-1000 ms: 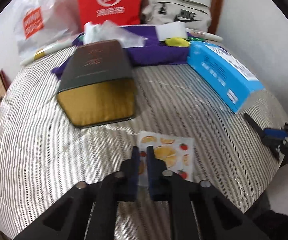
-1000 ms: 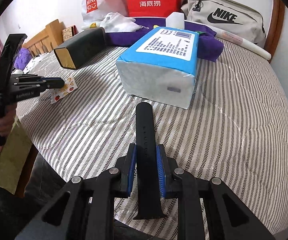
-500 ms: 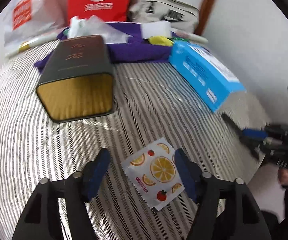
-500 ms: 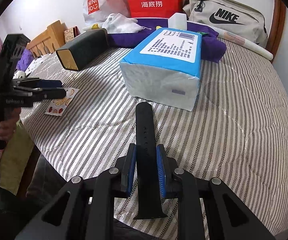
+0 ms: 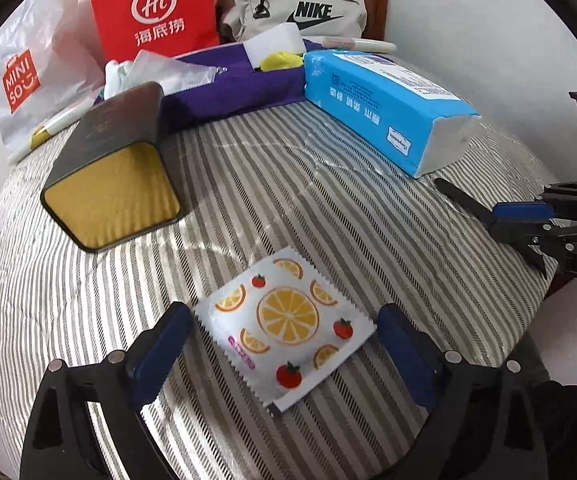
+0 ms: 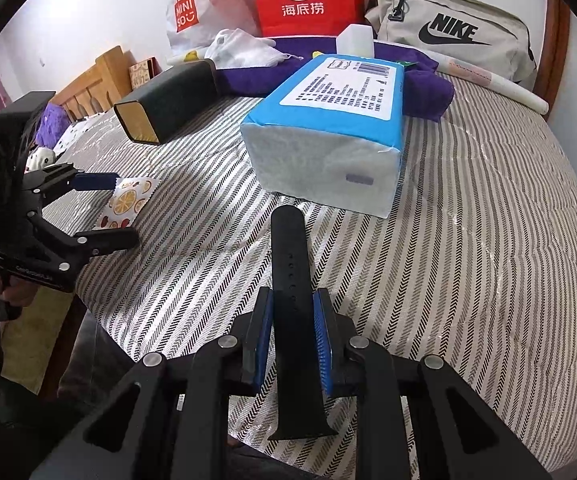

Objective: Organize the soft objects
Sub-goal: 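Lift watch strap with right tool while left tool grasps orange-print wipe packet, then carry wipe packet with left tool and watch strap with right tool to towel, then open left tool over towel while right tool releases strap onto yellow bag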

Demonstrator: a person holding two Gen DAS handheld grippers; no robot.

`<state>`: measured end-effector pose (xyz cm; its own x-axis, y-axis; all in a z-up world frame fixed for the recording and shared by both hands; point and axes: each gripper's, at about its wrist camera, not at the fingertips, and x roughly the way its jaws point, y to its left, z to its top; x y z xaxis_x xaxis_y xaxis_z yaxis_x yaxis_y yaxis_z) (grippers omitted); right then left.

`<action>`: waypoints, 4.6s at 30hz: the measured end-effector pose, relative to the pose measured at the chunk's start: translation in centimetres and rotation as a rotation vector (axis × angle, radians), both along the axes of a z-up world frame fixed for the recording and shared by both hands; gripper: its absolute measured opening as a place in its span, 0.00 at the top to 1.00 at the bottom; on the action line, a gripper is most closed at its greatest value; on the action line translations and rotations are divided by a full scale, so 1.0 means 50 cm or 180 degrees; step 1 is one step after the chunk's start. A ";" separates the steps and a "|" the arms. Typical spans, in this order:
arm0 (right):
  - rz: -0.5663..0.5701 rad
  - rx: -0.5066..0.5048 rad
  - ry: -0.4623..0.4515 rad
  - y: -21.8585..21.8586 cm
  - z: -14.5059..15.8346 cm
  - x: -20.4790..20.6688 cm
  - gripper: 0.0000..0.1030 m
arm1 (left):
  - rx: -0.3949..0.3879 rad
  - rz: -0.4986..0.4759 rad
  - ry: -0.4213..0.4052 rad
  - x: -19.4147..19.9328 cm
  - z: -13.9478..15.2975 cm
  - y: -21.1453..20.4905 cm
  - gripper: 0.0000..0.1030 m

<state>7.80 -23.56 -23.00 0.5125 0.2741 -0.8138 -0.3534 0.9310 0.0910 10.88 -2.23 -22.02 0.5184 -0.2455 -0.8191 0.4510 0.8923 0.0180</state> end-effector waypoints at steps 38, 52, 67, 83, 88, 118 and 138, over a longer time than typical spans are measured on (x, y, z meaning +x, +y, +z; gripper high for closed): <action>0.0270 0.0161 -0.0202 0.057 0.108 0.000 0.80 | -0.0503 0.0986 -0.0269 0.006 0.081 0.179 0.86; 0.0304 0.0152 -0.0623 0.079 0.238 0.106 0.80 | -0.0621 0.1029 -0.0508 0.079 0.206 0.204 0.86; -0.0017 0.0145 -0.0629 0.038 0.256 0.289 0.80 | -0.0562 0.0952 -0.0447 0.240 0.238 0.159 0.85; -0.0494 -0.0113 -0.0540 0.003 0.213 0.492 0.80 | -0.0544 0.0778 -0.0064 0.434 0.203 0.102 0.85; -0.0538 -0.0133 -0.0427 -0.007 0.185 0.542 0.80 | -0.0596 0.0708 0.0018 0.474 0.194 0.088 0.85; -0.0568 0.0348 0.0228 -0.048 0.106 0.655 0.75 | -0.0850 0.0659 0.0733 0.587 0.117 0.040 0.47; -0.0608 0.0362 -0.0045 -0.062 0.203 0.543 0.54 | -0.0559 0.0748 0.0219 0.513 0.204 0.038 0.13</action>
<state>34.95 -26.64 -12.88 0.5750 0.2604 -0.7756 -0.1735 0.9652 0.1955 36.52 -0.33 -11.81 0.5225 -0.2665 -0.8099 0.2266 0.9591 -0.1694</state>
